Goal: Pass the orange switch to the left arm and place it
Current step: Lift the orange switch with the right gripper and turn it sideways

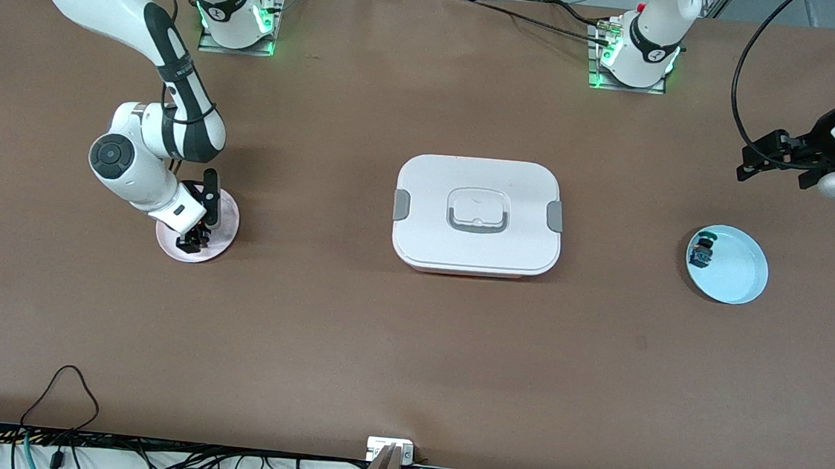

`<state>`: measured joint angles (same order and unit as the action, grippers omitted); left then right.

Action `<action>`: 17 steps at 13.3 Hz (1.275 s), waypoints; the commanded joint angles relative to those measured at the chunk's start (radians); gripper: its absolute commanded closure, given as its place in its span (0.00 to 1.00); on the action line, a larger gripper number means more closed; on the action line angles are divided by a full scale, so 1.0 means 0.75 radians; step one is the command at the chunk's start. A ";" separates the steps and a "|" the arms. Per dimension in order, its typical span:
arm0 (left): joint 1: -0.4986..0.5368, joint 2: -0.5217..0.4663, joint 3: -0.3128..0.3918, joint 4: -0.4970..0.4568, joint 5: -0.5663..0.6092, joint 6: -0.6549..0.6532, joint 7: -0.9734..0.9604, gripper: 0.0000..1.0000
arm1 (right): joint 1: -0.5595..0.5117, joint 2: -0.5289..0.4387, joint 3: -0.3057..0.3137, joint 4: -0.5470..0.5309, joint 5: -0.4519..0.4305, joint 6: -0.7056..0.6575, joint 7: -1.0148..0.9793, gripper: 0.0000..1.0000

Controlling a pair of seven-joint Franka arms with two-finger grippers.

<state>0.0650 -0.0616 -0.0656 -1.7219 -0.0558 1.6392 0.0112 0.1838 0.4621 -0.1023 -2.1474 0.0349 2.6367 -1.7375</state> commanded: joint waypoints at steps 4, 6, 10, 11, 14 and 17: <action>-0.001 -0.018 0.006 -0.005 0.011 -0.009 -0.003 0.00 | -0.014 -0.221 -0.005 0.183 0.043 -0.469 -0.027 1.00; -0.001 -0.012 0.006 -0.005 0.011 -0.009 -0.003 0.00 | -0.012 -0.335 -0.053 0.302 0.043 -0.763 0.034 1.00; -0.005 0.019 0.006 0.056 0.011 -0.009 -0.009 0.00 | -0.010 -0.468 -0.109 0.556 0.031 -1.157 0.130 1.00; -0.005 0.021 0.006 0.060 0.011 -0.009 -0.009 0.00 | -0.010 -0.505 -0.119 0.607 0.019 -1.236 0.154 1.00; -0.003 0.031 0.006 0.060 0.009 -0.011 -0.009 0.00 | -0.008 -0.524 -0.132 0.772 -0.032 -1.455 0.179 1.00; -0.007 0.045 0.004 0.066 -0.001 -0.026 -0.009 0.00 | -0.006 -0.524 -0.127 0.787 -0.036 -1.472 0.183 1.00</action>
<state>0.0657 -0.0467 -0.0640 -1.7037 -0.0558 1.6407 0.0112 0.1787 0.0500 -0.2016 -1.5815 0.0241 1.5560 -1.6153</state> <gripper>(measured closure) 0.000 0.273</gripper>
